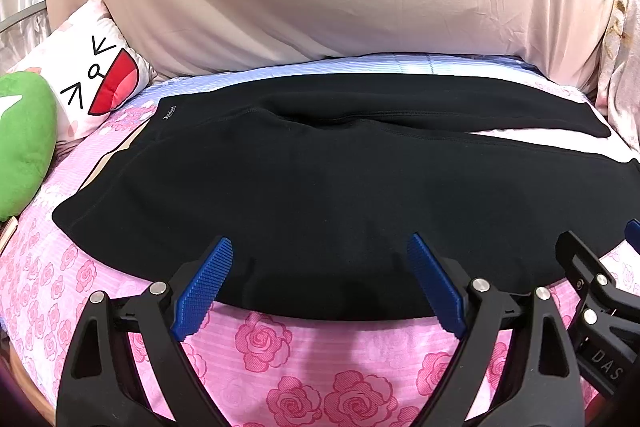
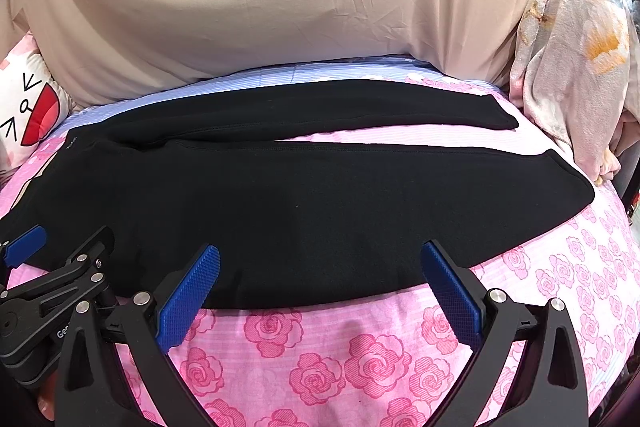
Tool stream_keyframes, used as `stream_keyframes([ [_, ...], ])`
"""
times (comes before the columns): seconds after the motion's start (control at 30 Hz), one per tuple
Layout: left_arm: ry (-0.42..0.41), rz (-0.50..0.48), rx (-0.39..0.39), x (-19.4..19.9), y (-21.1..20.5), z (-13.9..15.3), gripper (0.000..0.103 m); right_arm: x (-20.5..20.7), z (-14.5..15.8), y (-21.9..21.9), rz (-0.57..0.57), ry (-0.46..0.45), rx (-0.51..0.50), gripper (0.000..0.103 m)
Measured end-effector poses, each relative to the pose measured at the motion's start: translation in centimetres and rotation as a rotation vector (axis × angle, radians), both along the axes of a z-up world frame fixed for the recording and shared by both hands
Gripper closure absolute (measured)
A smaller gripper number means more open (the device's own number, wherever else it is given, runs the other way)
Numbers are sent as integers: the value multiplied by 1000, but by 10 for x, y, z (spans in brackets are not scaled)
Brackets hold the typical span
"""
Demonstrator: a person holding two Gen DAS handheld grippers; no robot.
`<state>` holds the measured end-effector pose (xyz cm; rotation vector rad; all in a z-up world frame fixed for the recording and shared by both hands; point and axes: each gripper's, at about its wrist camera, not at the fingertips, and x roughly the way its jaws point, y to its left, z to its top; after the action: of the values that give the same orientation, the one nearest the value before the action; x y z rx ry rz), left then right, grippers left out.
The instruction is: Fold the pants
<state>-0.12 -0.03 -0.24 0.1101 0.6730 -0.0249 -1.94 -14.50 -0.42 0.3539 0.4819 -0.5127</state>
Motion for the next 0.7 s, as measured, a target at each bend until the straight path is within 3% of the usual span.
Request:
stream_keyframes([
  [0.7, 1, 7, 5, 1, -4, 0, 16, -1, 0, 0, 1, 1, -1, 5],
])
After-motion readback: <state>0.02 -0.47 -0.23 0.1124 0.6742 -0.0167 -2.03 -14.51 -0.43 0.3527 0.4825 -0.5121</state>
